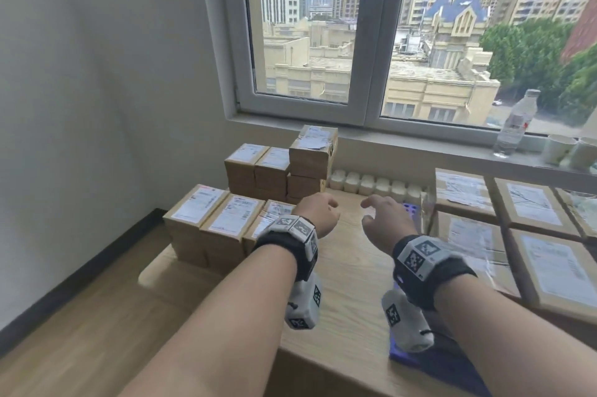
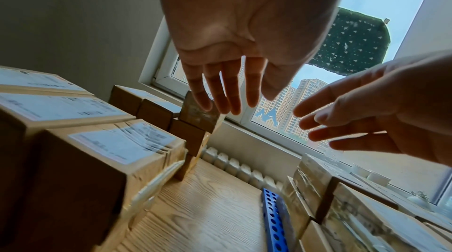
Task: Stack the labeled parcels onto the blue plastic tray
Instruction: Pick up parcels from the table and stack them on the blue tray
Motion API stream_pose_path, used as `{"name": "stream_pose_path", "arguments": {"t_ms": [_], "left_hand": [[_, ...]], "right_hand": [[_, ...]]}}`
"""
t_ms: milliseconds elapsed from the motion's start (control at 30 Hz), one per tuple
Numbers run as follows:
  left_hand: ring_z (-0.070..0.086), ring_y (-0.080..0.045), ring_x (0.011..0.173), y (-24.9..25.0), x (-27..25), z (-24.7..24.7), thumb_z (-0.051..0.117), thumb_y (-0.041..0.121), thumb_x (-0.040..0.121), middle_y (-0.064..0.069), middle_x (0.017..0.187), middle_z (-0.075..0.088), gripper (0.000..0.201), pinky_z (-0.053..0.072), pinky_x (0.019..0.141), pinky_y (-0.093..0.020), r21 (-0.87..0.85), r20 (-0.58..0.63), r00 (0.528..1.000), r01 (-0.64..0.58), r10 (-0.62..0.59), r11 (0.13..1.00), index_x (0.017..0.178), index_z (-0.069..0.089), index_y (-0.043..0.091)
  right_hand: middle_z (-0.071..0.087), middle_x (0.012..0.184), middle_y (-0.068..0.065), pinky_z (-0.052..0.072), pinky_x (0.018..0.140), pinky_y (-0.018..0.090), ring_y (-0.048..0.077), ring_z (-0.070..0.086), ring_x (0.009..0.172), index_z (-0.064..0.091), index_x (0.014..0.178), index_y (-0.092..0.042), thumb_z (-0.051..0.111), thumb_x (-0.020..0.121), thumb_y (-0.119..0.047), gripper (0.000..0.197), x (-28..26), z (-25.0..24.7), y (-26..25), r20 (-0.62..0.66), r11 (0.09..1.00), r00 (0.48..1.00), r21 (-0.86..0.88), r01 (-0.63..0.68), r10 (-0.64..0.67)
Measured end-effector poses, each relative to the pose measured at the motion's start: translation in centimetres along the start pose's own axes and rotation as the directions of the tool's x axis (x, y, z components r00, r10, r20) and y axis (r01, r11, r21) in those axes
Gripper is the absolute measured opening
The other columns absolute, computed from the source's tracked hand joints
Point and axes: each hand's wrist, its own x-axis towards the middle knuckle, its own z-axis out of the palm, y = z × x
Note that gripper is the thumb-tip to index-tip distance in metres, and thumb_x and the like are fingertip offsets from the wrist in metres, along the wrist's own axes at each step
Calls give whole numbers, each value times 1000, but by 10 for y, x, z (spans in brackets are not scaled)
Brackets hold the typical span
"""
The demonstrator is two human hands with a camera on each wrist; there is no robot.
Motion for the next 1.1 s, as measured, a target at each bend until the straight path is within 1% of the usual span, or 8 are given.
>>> {"name": "stream_pose_path", "arguments": {"t_ms": [200,333,433,533,700,833,933,1100], "left_hand": [[57,-21,119,-58,7,-41,49,25,97,-1,130,62,33,46,103,-37,6,1,1000,-13,13,1000,128,61,20],[58,-19,113,-84,23,-51,51,26,97,0,126,63,30,49,100,-37,-91,-6,1000,6,-6,996,124,62,22],[59,-18,111,-94,38,-51,51,27,97,0,125,62,30,50,99,-37,-145,-7,1000,8,-9,989,125,61,23],[59,-18,113,-98,55,-55,51,27,97,0,127,62,31,49,100,-36,-162,-9,1000,2,-3,987,126,60,22],[59,-19,115,-107,95,-67,51,28,97,0,127,63,31,47,101,-33,-163,-20,999,23,-26,986,126,60,21],[58,-20,117,-109,138,-79,50,27,98,-2,128,63,32,45,103,-33,-157,-20,999,34,-38,987,127,59,19],[58,-21,119,-105,175,-84,50,26,98,-3,131,61,34,44,104,-33,-171,-37,999,32,-39,985,130,57,17],[51,-24,125,-97,234,-79,52,31,96,-7,141,50,45,41,103,-33,-173,-68,995,66,-79,983,139,46,19]], "right_hand": [[58,132,5,39,98,31,23,51,121,56,130,-19,48,93,-15,38,12,41,-53,-2,999,1000,40,-31,31],[57,134,4,39,100,32,22,51,122,53,132,-19,48,94,-17,38,20,58,-71,0,993,996,74,-91,91],[58,133,7,41,98,33,24,54,120,46,139,-17,49,95,-18,44,30,62,-78,1,986,990,96,-138,139],[62,125,9,44,94,35,26,57,114,38,144,-16,51,95,-20,51,46,66,-80,-10,973,983,141,-182,185],[62,125,9,44,96,36,28,57,116,38,142,-15,52,95,-24,50,88,76,-81,-4,966,977,150,-211,214],[62,124,8,43,92,33,27,57,114,41,141,-14,51,96,-23,47,128,78,-80,5,965,976,149,-217,218],[60,131,9,42,97,34,26,56,119,45,139,-13,51,96,-26,45,162,75,-76,-10,959,974,174,-223,228],[58,133,11,40,100,36,29,53,122,44,139,-13,48,98,-37,48,222,72,-60,-6,931,959,240,-275,284]]}}
